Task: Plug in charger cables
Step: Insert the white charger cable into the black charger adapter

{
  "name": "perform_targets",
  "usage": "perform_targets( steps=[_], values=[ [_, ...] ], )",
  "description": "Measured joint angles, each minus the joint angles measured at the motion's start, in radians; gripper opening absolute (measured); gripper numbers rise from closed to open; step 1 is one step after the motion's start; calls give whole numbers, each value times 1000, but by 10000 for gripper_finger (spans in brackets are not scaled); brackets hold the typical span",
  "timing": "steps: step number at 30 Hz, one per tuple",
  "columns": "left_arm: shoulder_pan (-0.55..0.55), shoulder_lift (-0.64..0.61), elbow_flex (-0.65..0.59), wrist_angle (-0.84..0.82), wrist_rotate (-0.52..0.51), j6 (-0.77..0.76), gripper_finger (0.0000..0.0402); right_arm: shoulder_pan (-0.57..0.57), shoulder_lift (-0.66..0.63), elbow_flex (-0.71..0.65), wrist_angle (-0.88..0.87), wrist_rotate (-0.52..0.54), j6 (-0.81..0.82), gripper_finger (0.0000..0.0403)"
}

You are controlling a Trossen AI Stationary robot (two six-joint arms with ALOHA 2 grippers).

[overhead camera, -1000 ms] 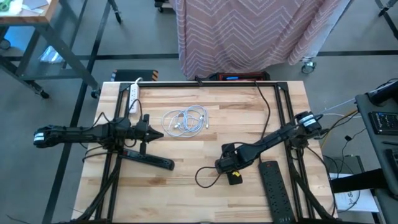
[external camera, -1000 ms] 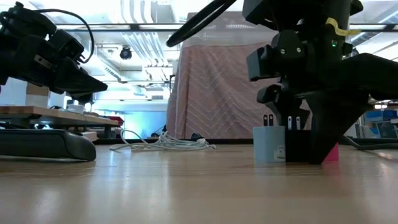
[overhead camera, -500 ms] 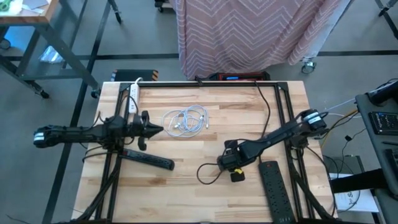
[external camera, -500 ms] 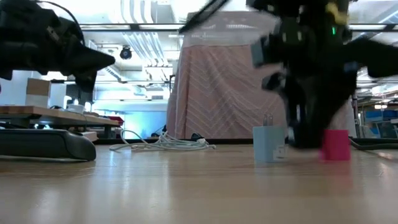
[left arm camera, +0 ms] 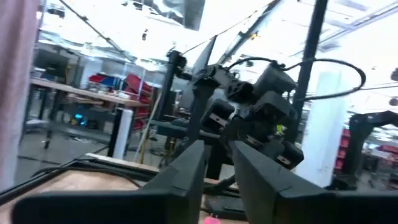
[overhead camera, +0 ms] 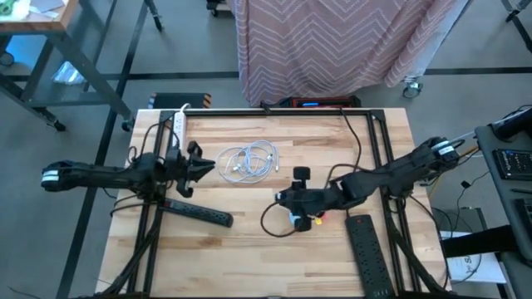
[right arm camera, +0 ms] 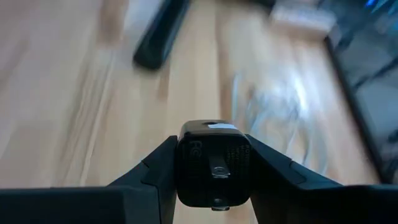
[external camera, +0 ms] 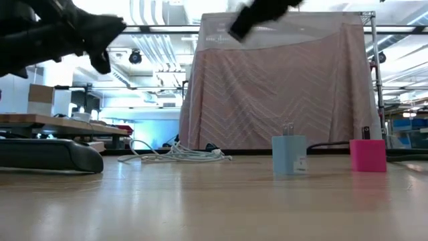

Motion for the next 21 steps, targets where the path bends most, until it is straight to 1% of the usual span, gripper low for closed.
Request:
perform_targets(
  steps=[3, 7, 9, 11, 13, 14, 18, 21],
  values=[
    [-7, 38, 0, 60, 30, 1, 89, 0, 15, -42, 221, 4, -87, 133],
    [-24, 79, 0, 80, 50, 5, 130, 0, 80, -148, 684, -7, -213, 133],
    [-39, 96, 0, 86, 51, 26, 149, -9, 135, -187, 953, -21, -249, 133],
    [-57, 116, 1, 98, 50, 64, 165, -27, 200, -211, 1160, -15, -247, 133],
    [-74, 132, 4, 95, 49, 124, 176, -50, 269, -211, 1306, -19, -183, 133],
    [-85, 143, 11, 92, 48, 167, 179, -62, 300, -200, 1343, -29, -134, 133],
    [-129, 188, 52, 87, 47, 432, 182, -98, 376, -151, 1331, -45, 97, 133],
    [-153, 224, 87, 39, 47, 614, 182, -124, 404, -122, 1338, -43, 212, 133]
  ],
)
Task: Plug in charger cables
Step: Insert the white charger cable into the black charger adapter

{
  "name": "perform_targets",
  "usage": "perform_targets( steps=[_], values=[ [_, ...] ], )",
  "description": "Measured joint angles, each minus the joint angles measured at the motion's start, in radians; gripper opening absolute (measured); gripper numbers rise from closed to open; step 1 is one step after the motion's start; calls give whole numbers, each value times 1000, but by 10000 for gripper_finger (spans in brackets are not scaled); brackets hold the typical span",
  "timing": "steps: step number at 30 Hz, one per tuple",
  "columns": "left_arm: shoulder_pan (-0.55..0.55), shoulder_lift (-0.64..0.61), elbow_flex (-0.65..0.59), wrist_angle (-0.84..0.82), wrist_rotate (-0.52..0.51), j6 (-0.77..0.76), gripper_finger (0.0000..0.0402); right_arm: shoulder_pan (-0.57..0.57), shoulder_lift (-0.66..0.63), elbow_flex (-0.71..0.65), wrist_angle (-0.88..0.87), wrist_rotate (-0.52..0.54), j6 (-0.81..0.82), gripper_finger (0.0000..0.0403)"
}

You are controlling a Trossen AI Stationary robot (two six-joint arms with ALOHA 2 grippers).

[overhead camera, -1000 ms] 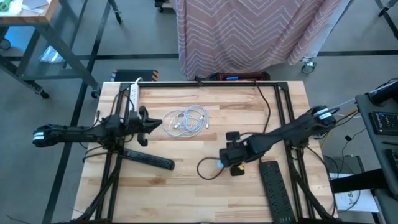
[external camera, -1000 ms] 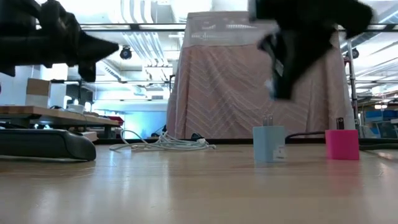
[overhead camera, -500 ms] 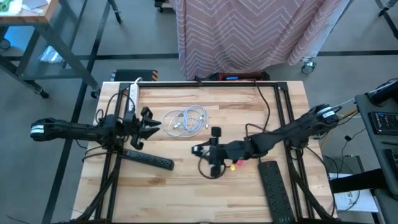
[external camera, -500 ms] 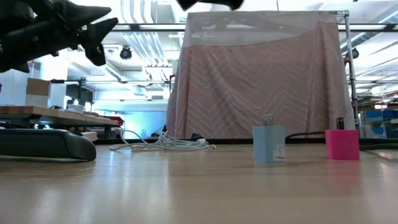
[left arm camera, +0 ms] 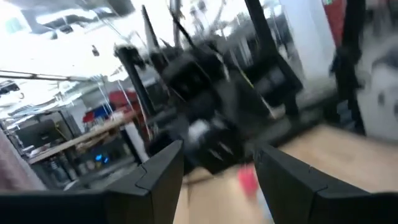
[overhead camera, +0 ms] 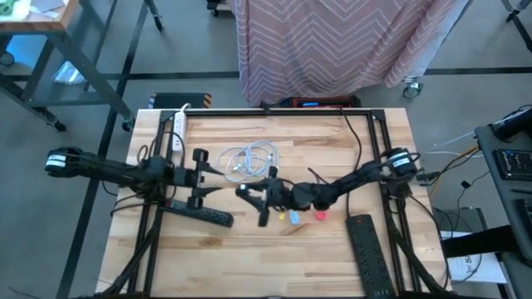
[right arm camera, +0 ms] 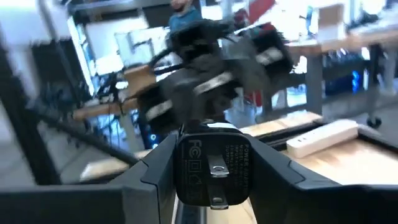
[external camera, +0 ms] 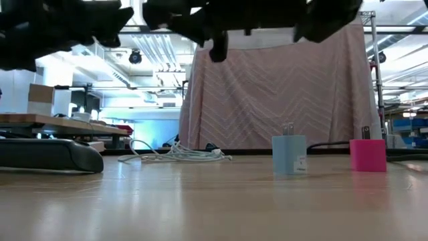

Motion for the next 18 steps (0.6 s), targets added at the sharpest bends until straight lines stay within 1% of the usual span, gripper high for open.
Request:
perform_targets(
  steps=[2, 4, 6, 8, 10, 12, 15, 18],
  values=[
    [-7, 24, 15, -50, -8, 80, 182, -18, 1, 5, -5, 4, 51, 133],
    [-9, 41, 29, -63, -28, 130, 182, -35, -4, 10, -1, -5, 95, 133],
    [-9, 53, 43, -59, -41, 192, 182, -54, -13, 10, 8, -44, 153, 133],
    [-11, 72, 53, -67, -82, 257, 182, -70, -17, 11, 10, -108, 211, 133],
    [-12, 82, 57, -74, -130, 281, 182, -80, -13, 17, 10, -158, 241, 133],
    [-13, 94, 66, -69, -128, 291, 182, -85, -7, 25, 9, -162, 269, 135],
    [-21, 119, 77, -69, -123, 316, 182, -94, 4, 46, 11, -205, 275, 135],
    [-23, 140, 105, -64, -123, 341, 182, -96, 15, 66, 12, -218, 275, 135]
  ],
)
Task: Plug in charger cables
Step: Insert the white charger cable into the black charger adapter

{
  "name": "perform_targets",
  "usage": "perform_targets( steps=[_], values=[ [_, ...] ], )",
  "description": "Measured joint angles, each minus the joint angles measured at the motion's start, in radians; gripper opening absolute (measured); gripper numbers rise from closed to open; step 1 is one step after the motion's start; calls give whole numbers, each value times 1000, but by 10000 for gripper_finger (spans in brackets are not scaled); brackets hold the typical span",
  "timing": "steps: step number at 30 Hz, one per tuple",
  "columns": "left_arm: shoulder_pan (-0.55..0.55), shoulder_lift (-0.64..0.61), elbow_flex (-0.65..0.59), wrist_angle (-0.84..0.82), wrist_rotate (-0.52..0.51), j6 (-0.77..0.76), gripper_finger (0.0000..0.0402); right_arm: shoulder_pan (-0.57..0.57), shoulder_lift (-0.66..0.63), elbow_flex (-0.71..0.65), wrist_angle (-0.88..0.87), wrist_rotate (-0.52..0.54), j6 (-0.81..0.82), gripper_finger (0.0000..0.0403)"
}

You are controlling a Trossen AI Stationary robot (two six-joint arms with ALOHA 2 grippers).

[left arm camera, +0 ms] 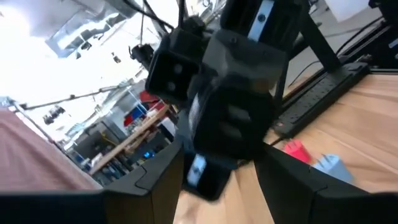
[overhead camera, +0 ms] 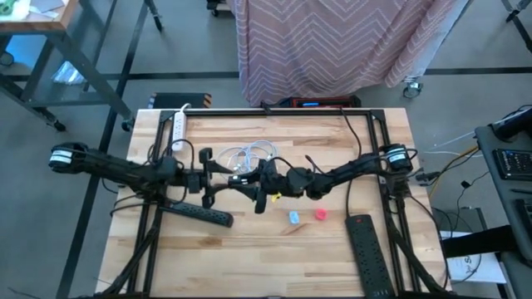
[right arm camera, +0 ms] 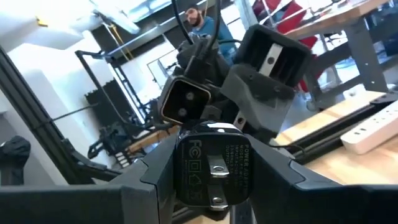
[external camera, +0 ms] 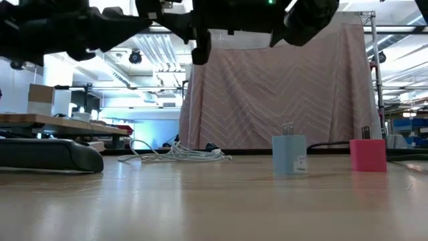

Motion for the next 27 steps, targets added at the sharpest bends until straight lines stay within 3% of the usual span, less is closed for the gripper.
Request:
perform_targets(
  steps=[11, 20, 27],
  values=[
    [-64, 83, 148, -43, 16, 105, 178, -12, 10, 19, 29, -27, 62, 136],
    [-76, 73, 158, -56, -31, 100, 139, -15, 10, 18, 49, -66, 126, 142],
    [-80, 81, 163, -83, -45, 22, 139, -16, 8, 17, -1, -71, 89, 161]
  ],
)
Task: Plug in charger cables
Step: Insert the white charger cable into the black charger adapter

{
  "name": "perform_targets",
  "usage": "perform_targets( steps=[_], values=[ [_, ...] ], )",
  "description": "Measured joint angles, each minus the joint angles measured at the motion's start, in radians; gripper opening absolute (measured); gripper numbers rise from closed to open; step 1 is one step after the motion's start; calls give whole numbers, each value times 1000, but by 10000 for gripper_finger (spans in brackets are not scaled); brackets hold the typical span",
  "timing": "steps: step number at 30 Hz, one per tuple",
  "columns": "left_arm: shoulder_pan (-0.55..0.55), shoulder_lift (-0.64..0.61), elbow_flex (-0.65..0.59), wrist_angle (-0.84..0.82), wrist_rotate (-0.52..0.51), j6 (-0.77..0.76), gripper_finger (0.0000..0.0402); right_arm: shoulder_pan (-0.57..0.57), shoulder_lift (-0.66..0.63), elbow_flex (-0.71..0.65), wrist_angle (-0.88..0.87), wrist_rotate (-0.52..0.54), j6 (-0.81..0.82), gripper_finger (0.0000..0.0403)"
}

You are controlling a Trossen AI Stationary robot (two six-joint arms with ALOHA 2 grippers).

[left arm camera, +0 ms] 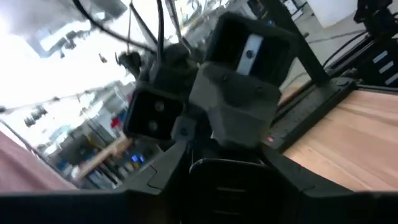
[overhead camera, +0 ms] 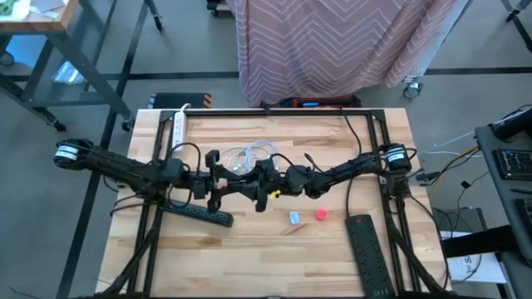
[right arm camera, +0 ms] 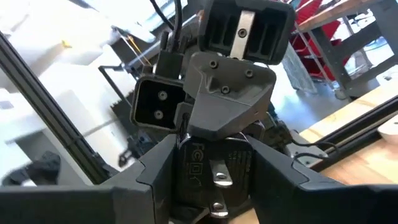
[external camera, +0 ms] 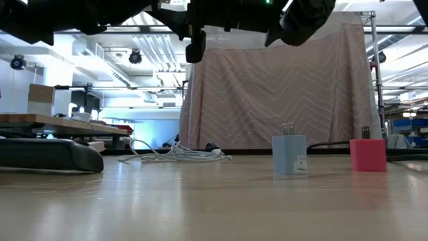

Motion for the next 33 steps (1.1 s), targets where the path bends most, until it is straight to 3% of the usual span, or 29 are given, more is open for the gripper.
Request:
perform_targets(
  steps=[4, 9, 15, 17, 25, 33],
  values=[
    [-7, -6, 21, -97, -42, -45, 137, -5, -12, 1, -82, -3, -86, 202],
    [-36, -40, 116, -352, -237, -70, 137, -14, -77, 1, -268, 29, -161, 262],
    [-78, 6, 271, -731, -501, -186, 136, -13, -151, 0, -490, 230, -258, 306],
    [-89, 50, 305, -777, -557, -198, 136, -12, -157, 0, -507, 272, -261, 310],
    [-134, 220, 396, -815, -728, -151, 136, -11, -140, -1, -508, 273, -163, 300],
    [-135, 310, 476, -880, -751, -171, 136, -12, -133, -2, -513, 277, -26, 274]
  ],
)
